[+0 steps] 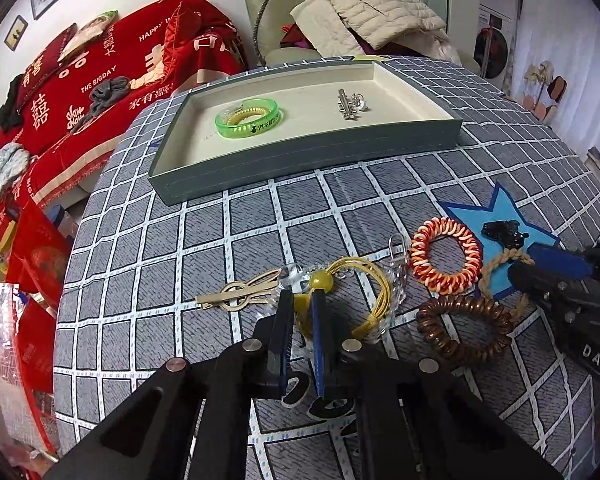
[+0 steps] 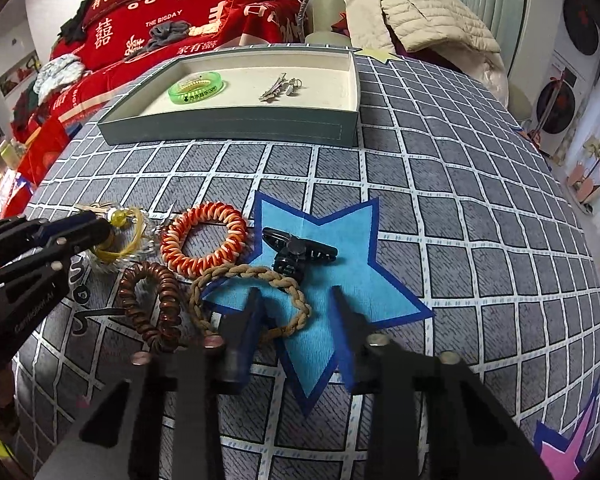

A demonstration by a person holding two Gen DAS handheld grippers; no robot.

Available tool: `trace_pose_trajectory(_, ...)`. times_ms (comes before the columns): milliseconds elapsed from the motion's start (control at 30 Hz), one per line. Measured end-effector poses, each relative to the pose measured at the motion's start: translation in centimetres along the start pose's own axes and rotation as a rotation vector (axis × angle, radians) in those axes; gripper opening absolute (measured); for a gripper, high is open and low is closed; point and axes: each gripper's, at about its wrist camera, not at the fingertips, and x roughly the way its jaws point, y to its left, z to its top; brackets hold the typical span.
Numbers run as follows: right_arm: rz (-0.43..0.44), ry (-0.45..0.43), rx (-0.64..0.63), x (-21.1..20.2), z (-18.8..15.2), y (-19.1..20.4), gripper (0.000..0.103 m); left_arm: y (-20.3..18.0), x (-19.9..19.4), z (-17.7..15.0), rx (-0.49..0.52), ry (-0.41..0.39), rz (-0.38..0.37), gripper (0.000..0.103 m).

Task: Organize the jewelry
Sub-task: 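Grasp the yellow beaded bracelet with the left gripper while the right grasps the braided tan bracelet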

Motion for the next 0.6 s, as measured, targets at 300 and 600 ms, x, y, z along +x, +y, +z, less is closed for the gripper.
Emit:
trace_pose_trajectory(300, 0.063, -0.009, 0.071, -0.6, -0.3, -1.1, 0.009, 2.3, -1.9, 0.2, -0.093, -0.050, -0.088, 0.028)
trace_pose_trajectory(600, 0.099, -0.051, 0.086, -2.2, 0.5, -1.4, 0.009, 3.7, -3.1, 0.6, -0.134, -0.074, -0.118, 0.028)
